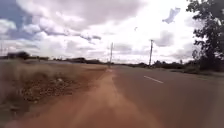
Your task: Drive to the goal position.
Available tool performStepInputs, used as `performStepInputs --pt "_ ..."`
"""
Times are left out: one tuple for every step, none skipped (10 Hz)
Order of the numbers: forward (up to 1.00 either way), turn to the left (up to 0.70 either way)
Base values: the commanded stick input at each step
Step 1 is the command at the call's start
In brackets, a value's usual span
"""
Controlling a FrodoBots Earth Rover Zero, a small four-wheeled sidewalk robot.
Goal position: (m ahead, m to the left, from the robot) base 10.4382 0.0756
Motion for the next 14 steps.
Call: performStepInputs --pt "0.85 0.00" --pt "0.85 0.00" --pt "0.85 0.00" --pt "0.85 0.00" --pt "0.85 0.00" --pt "0.85 0.00" --pt "0.85 0.00" --pt "0.85 0.00" --pt "0.85 0.00" --pt "0.85 0.00" --pt "0.85 0.00" --pt "0.85 0.00" --pt "0.85 0.00" --pt "0.85 0.00"
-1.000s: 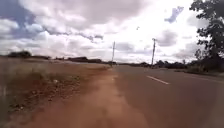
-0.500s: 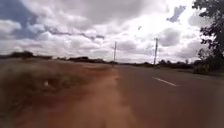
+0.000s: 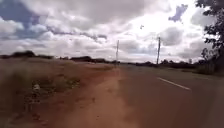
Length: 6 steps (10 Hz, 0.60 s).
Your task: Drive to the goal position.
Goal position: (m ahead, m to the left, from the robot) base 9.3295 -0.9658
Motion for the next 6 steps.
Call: performStepInputs --pt "0.85 0.00" --pt "0.85 0.00" --pt "0.85 0.00" --pt "0.85 0.00" --pt "0.85 -0.31" --pt "0.85 -0.33"
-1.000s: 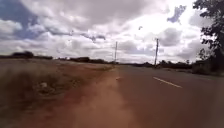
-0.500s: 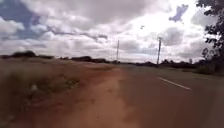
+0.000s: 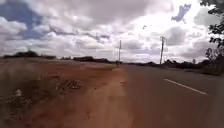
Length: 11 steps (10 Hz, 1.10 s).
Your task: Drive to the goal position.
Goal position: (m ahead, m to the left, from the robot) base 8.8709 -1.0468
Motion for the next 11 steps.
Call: performStepInputs --pt "0.85 -0.34" --pt "0.85 -0.34" --pt "0.85 -0.04" --pt "0.85 -0.01" --pt "0.85 0.00" --pt "0.85 0.00" --pt "0.85 0.00" --pt "0.85 0.00" --pt "0.85 0.00" --pt "0.85 0.00" --pt "0.85 -0.24"
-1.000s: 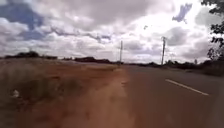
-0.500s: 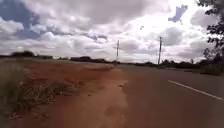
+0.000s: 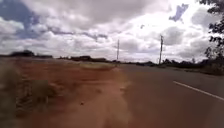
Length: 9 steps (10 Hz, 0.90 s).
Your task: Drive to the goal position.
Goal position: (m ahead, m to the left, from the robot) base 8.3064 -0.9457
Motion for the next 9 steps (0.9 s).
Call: performStepInputs --pt "0.85 -0.24" --pt "0.85 -0.24" --pt "0.85 -0.24" --pt "0.85 0.00" --pt "0.85 0.00" --pt "0.85 0.00" --pt "0.85 0.00" --pt "0.85 0.00" --pt "0.85 -0.02"
